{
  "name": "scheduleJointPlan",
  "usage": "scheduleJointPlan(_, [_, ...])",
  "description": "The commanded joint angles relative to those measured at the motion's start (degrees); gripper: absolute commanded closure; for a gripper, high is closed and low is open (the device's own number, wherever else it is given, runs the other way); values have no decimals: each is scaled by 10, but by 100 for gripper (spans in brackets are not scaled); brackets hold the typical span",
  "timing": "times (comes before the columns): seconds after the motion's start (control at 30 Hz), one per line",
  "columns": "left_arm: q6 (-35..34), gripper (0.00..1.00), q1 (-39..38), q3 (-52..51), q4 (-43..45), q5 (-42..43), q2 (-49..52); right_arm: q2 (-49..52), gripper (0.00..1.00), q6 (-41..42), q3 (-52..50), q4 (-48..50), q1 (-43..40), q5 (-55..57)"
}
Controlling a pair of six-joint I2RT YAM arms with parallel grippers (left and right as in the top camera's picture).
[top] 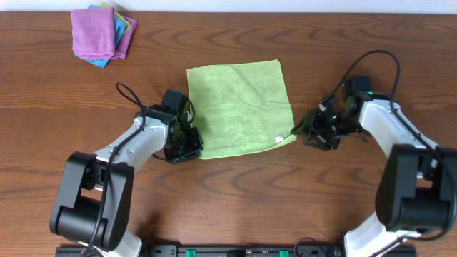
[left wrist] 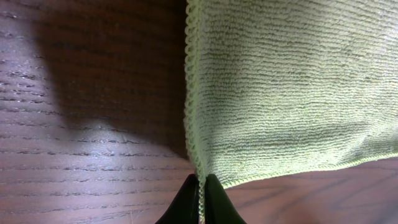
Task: Fold the cloth
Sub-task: 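Grasp the near left and right corners with both grippers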
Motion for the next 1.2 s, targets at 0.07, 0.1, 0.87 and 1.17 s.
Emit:
scheduleJointPlan(0.07, [-6, 95, 0, 6, -3, -6, 8, 49, 57, 37, -3, 4, 5, -51])
scheduleJointPlan(0.1, [-6, 94, 0, 6, -3, -6, 8, 57, 58, 40, -3, 8, 5, -60])
scheduleJointPlan(0.87, [-3, 94, 0, 8, -3, -6, 8, 57, 98, 40, -1, -10, 5, -96])
scheduleJointPlan(1.17, [-1, 94, 19, 89, 5, -8, 1, -9, 98, -37, 80, -4, 49, -68])
